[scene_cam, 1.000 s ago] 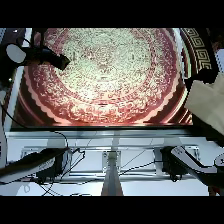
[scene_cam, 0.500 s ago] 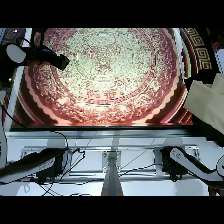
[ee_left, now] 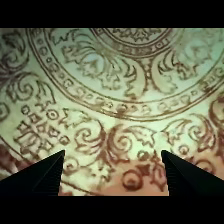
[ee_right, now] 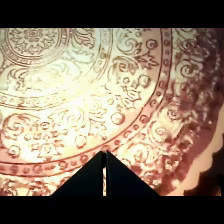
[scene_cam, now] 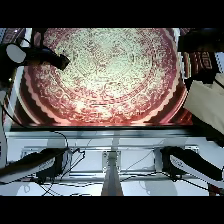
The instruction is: Fold the clothes and pants, and hang the long-sleeved shirts on hangers.
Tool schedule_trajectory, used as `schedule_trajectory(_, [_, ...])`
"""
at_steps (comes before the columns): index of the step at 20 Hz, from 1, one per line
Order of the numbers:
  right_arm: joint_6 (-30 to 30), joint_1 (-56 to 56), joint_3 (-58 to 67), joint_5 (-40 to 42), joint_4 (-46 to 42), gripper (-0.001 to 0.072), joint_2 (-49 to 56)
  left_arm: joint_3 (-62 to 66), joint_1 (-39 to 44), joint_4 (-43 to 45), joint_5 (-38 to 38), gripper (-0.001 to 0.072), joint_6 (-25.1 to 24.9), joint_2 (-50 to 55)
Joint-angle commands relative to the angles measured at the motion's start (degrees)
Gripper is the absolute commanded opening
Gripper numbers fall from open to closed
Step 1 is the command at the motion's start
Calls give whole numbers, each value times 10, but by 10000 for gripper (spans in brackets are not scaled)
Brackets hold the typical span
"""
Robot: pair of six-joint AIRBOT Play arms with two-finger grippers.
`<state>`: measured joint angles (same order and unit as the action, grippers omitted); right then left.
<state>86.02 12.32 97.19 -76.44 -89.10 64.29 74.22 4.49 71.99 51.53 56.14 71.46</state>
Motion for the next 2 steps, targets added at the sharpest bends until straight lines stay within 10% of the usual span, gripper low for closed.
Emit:
schedule_trajectory(1, [-6, 36, 0, 13, -6, 15, 0, 0, 0, 0, 0, 707, 0, 0])
schedule_trajectory(2, [-6, 36, 0, 12, -6, 15, 0, 0, 0, 0, 0, 707, 0, 0])
